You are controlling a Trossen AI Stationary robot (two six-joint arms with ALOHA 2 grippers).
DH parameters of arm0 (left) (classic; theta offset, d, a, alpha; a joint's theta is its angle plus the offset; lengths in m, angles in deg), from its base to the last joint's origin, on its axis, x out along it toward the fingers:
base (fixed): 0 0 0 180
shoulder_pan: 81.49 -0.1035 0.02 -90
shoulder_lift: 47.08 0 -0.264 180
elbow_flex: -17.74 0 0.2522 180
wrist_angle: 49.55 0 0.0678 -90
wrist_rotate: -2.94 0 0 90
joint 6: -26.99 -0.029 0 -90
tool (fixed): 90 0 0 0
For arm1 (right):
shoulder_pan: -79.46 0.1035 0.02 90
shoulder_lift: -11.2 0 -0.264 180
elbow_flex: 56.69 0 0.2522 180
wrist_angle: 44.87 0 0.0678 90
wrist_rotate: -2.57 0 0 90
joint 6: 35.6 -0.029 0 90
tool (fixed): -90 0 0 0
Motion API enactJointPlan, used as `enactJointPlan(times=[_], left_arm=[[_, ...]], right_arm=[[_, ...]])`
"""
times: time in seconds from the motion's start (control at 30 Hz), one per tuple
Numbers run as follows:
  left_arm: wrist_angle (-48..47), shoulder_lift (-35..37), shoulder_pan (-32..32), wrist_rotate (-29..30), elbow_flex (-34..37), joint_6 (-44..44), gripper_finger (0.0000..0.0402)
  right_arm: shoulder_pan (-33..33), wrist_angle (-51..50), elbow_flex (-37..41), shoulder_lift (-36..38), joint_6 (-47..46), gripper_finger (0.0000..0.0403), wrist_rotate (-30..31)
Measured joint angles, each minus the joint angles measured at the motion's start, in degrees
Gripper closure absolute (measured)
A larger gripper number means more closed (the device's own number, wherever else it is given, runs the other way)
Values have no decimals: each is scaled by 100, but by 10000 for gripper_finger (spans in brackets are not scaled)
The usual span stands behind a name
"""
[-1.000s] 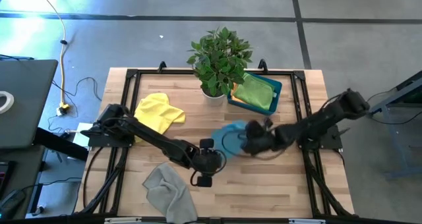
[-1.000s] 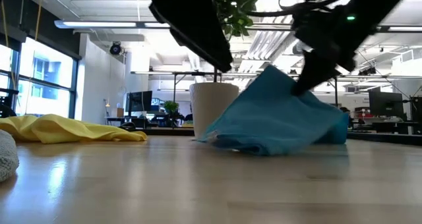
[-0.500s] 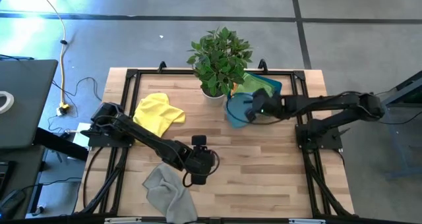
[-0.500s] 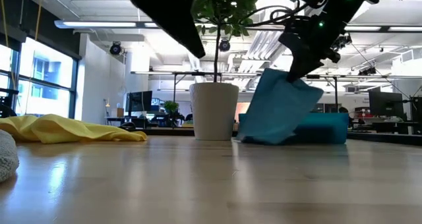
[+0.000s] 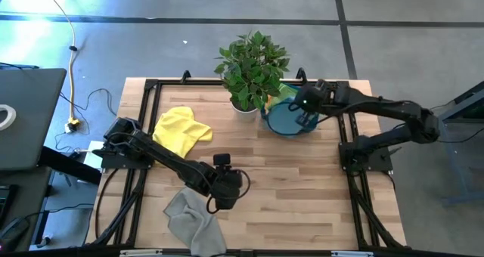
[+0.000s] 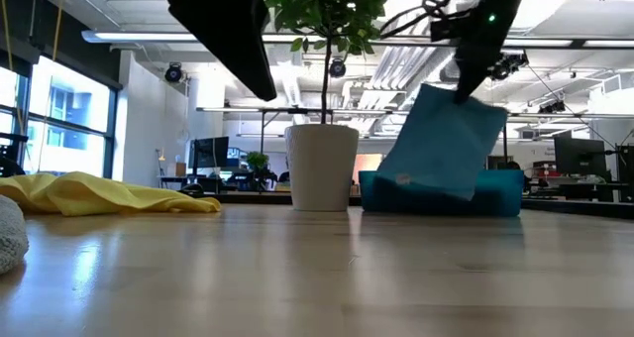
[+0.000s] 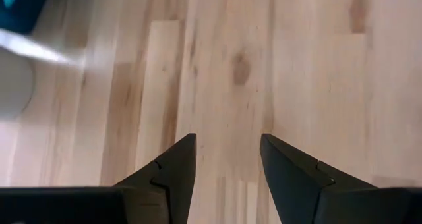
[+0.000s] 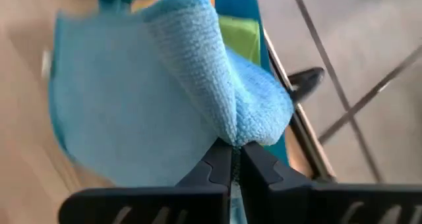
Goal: Fold microfiber towels
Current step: Put the blue towel into the blue bin
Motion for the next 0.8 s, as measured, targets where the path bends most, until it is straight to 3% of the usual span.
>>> enactJointPlan(times=[0.07, 0.23, 0.43, 0.6, 0.8], left_arm=[[-98, -2, 9, 94, 0, 108, 243], [-134, -2, 8, 149, 0, 162, 243], [-134, -2, 9, 269, 0, 162, 243], [-130, -4, 9, 360, 0, 162, 243], [-132, -9, -15, 363, 1, 162, 243]], right_arm=[[-57, -590, -234, 0, 219, 403, 53], [-245, -1975, -714, 0, -620, 403, 549], [-206, -2977, -812, -2, 208, 403, 530], [-450, -3338, -809, 9, -2103, 403, 734], [-831, -3325, -809, 20, -2512, 403, 805]])
